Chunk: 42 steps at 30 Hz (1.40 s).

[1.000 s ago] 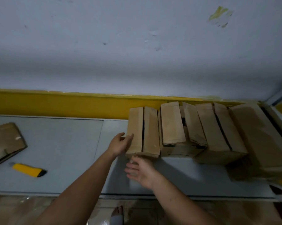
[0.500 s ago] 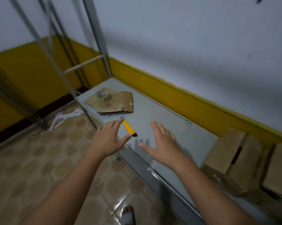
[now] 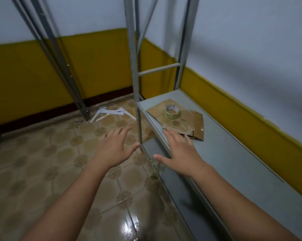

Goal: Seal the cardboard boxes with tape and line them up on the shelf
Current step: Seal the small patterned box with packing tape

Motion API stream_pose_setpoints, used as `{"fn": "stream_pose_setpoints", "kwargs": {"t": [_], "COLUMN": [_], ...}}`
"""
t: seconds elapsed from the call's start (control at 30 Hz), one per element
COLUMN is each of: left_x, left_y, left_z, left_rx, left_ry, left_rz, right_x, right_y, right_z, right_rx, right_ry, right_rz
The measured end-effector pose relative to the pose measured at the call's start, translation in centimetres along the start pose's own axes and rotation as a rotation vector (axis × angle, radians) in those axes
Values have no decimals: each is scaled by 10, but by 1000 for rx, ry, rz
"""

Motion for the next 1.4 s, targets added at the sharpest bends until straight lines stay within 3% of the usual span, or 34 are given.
{"fn": "stream_pose_setpoints", "kwargs": {"t": [0.4,0.77,0.97,1.13,1.3,1.4], "left_x": [71,57,18,-36,-70,-80], "left_y": [-161,-367,-465,-524,-531,-520], "left_z": [31,26,-4,-59,-100,-130], "left_rx": [-31,24,79,280,338,532], "left_ry": [-117,-134,-96,-112,-105,-148], "left_rz": [-72,-247,-475,-747,-1021,-1107], "right_x": [-1,-87,-157,-209,-213,-208], "right_y": [-193,-379,-420,-394,-350,-325], "right_z": [28,56,67,64,39,16], "right_rx": [-16,1,5,-37,-85,-194], "right_ry": [21,41,-79,-198,-334,-408], "right_rz": [23,-33,-300,-647,-968,-1084]}}
Point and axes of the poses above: each hand's wrist, its own y-axis away from the middle knuckle, its own z-axis out of the back of the hand, x = y × z, the point moved 7 cm from there along -y, towards the middle knuckle, and after that the axes turned 5 degrees about x, right-handed, at the moved point
